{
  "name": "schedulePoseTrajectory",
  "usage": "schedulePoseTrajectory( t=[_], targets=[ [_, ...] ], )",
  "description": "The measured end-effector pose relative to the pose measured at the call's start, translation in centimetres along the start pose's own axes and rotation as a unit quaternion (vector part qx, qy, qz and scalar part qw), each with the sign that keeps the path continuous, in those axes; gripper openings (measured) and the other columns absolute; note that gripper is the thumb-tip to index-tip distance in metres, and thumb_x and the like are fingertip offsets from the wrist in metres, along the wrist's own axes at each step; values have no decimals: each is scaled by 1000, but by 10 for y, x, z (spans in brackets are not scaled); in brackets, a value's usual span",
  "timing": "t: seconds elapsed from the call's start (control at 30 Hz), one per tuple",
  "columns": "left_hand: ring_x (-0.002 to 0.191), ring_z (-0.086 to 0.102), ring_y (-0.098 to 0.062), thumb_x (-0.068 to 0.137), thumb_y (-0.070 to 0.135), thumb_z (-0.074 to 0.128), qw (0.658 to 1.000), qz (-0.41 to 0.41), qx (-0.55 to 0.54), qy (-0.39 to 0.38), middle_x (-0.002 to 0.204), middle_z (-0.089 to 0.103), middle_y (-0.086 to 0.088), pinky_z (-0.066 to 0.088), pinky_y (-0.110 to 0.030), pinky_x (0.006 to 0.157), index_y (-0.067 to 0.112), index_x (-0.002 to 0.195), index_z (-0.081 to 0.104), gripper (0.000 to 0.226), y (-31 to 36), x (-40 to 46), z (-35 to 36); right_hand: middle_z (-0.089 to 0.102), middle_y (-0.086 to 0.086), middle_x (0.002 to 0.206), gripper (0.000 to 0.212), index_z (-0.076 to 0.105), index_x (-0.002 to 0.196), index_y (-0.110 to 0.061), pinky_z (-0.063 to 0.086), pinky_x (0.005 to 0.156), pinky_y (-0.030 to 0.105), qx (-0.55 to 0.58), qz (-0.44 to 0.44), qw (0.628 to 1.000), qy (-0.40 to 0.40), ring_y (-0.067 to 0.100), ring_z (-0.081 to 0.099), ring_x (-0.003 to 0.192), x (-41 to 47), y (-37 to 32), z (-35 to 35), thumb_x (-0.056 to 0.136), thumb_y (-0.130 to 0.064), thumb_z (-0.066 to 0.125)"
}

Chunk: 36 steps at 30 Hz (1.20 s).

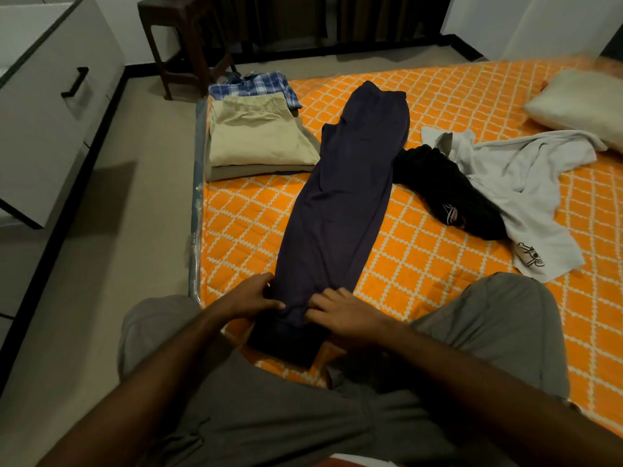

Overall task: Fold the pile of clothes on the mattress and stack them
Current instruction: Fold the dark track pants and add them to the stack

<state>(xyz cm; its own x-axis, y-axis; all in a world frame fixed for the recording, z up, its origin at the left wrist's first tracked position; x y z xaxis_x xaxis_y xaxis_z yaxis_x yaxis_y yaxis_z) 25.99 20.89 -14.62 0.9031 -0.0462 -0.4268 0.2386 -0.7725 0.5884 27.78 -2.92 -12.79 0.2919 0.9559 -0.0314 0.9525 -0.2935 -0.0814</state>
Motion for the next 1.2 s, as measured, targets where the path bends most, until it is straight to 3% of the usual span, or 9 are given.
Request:
schedulePoseTrajectory(
  t=[0.17,0.3,0.47,0.6,0.73,0.87,0.97,1.07,1.2],
  targets=[
    [102,59,-21,84,39,78,998,20,56,-15,115,62,-3,41,-26,75,16,126,58,52,6,-1,0,59,2,110,41,57,115,-20,45,76,39,-10,-17,1000,16,24,56,92,8,-11,2,80,-41,64],
    [121,57,-19,88,38,75,996,-3,-10,-92,139,56,1,48,-29,98,16,144,46,67,10,-5,5,57,5,124,53,53,126,-18,46,80,40,4,-29,999,26,26,57,101,3,-15,0,80,-41,64],
    [119,62,-10,76,55,79,967,-30,-213,-139,135,62,6,50,-36,105,21,135,55,72,8,-14,13,51,10,133,78,33,153,-14,48,82,41,-21,-35,999,0,29,53,106,5,-28,9,86,-44,58],
    [108,70,-25,93,28,68,898,-121,-410,-102,120,72,-8,57,-42,94,7,129,62,43,12,-23,15,58,11,123,68,27,156,-4,46,70,40,-41,-10,998,53,28,56,90,13,-35,8,98,-31,49],
    [78,74,-28,96,28,64,884,-124,-445,-72,93,76,-10,59,-38,56,5,116,63,30,32,-31,-2,60,8,125,69,30,155,-9,50,76,39,58,58,991,103,27,56,93,21,-39,-11,94,-35,48],
    [83,70,-30,104,20,50,916,-82,-389,46,103,65,-12,59,-38,57,20,126,50,22,23,-29,-21,62,-2,115,50,57,135,-19,50,81,35,232,157,943,178,20,55,103,21,-39,-24,86,-21,65],
    [127,53,-27,97,13,62,978,107,-121,132,142,44,-4,53,-38,95,45,143,32,63,-6,-23,-26,59,-2,103,25,62,110,-18,48,74,37,258,171,929,205,20,53,97,23,-37,-38,85,-18,67],
    [144,31,-21,88,34,72,956,206,135,157,164,12,12,38,-40,109,52,149,28,78,-16,-11,-17,54,2,93,12,56,94,-16,44,66,41,104,98,964,226,23,48,85,25,-41,-58,87,-21,64],
    [143,36,-10,96,53,53,930,326,122,118,163,25,11,37,-32,112,36,150,40,58,15,-9,-10,55,3,87,14,56,89,-17,31,60,35,-120,-21,955,271,22,47,76,25,-55,-77,101,-12,51]
  ],
)
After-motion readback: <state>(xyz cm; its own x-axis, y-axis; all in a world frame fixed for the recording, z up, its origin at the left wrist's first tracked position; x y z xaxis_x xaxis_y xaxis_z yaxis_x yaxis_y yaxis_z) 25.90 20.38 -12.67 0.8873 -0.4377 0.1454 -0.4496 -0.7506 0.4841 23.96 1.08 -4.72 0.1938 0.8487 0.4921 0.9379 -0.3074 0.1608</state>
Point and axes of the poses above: each hand's wrist, its own x-axis towards the middle knuckle, its own z-axis out of the palm, y = z × x, the point moved 3 cm from there along x, towards the middle knuckle
